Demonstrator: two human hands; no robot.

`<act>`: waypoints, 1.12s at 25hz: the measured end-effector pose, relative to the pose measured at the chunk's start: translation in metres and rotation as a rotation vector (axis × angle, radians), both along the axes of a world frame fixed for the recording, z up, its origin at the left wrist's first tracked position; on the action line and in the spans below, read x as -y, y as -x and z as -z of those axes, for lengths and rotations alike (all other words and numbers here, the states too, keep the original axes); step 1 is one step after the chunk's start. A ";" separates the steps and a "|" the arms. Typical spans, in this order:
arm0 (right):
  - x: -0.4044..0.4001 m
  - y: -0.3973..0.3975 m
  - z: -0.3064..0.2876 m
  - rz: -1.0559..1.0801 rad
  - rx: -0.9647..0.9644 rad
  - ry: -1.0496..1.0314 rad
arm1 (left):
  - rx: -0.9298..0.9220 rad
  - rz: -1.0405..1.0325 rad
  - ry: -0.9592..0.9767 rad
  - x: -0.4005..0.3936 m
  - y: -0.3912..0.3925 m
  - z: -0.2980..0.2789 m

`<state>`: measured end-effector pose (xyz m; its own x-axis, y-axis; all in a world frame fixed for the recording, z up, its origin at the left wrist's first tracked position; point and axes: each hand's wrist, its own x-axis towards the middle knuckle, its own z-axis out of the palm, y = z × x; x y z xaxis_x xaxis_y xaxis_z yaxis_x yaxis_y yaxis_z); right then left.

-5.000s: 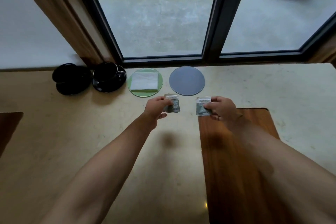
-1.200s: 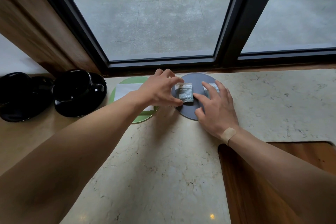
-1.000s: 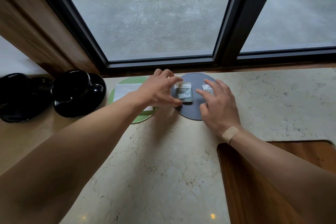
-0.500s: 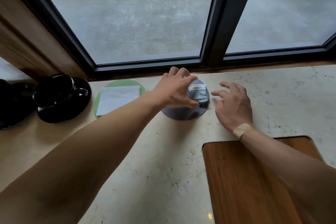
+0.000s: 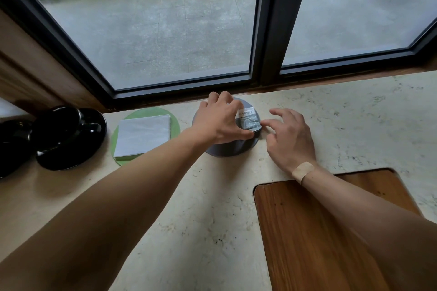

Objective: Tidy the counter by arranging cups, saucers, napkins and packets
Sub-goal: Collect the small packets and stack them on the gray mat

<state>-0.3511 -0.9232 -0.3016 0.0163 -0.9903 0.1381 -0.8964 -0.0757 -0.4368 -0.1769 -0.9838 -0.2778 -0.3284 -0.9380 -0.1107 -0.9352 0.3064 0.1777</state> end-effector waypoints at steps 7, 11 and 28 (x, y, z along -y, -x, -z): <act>-0.001 -0.001 -0.001 0.004 0.022 -0.004 | 0.043 -0.048 0.026 -0.002 0.001 -0.002; 0.000 -0.002 0.001 0.012 0.022 0.010 | 0.042 -0.030 0.018 -0.001 0.003 -0.001; 0.006 -0.004 0.008 -0.019 -0.038 0.023 | 0.022 0.012 -0.058 0.006 -0.002 -0.006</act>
